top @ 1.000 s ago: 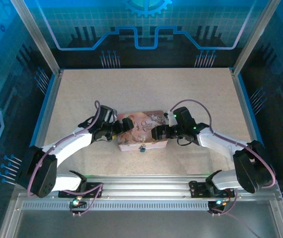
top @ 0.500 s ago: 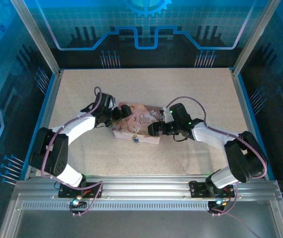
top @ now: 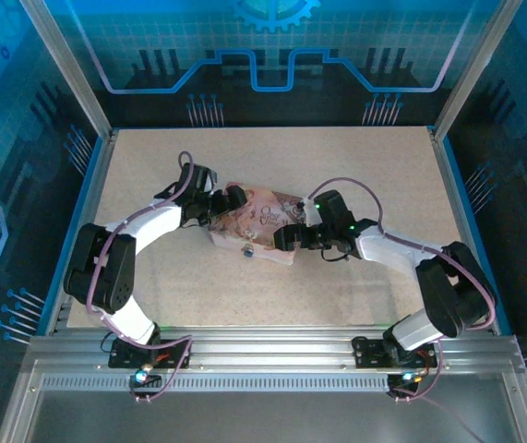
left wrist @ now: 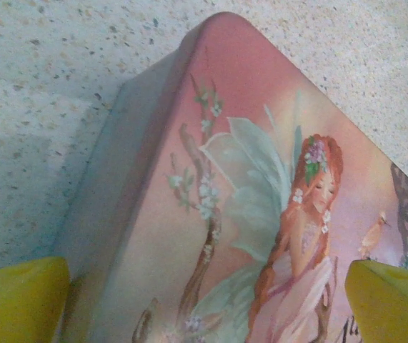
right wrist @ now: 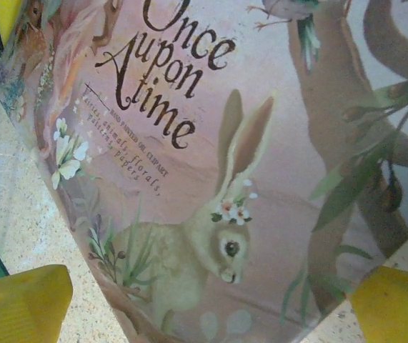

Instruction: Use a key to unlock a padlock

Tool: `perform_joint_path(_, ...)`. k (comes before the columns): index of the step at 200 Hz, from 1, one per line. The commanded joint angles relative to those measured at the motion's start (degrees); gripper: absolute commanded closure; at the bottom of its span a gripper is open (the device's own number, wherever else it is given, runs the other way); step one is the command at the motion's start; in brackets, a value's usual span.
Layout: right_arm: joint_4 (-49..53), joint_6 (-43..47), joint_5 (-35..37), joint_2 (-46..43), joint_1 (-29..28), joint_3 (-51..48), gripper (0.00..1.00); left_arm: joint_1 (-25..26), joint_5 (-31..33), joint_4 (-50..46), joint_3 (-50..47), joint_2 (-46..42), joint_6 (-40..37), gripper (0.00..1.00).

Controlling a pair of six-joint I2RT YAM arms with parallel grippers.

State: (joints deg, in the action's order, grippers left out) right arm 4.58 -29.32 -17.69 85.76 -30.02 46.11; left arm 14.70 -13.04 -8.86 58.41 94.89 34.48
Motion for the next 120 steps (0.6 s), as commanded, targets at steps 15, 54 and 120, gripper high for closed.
perform_joint_path(15,7.2,3.2,5.4,-5.4,1.7,0.9,0.00,-1.2,-3.2,0.2,2.4,-3.0,-1.4,0.01)
perform_joint_path(54,14.3,4.2,10.2,-10.7,4.7,-0.3,0.00,-2.4,-0.9,-2.2,1.7,-7.5,-3.2,0.01)
perform_joint_path(120,24.1,5.9,17.8,-15.2,9.3,-2.9,0.13,-2.2,-1.6,-2.1,-7.1,-20.8,-1.7,0.01)
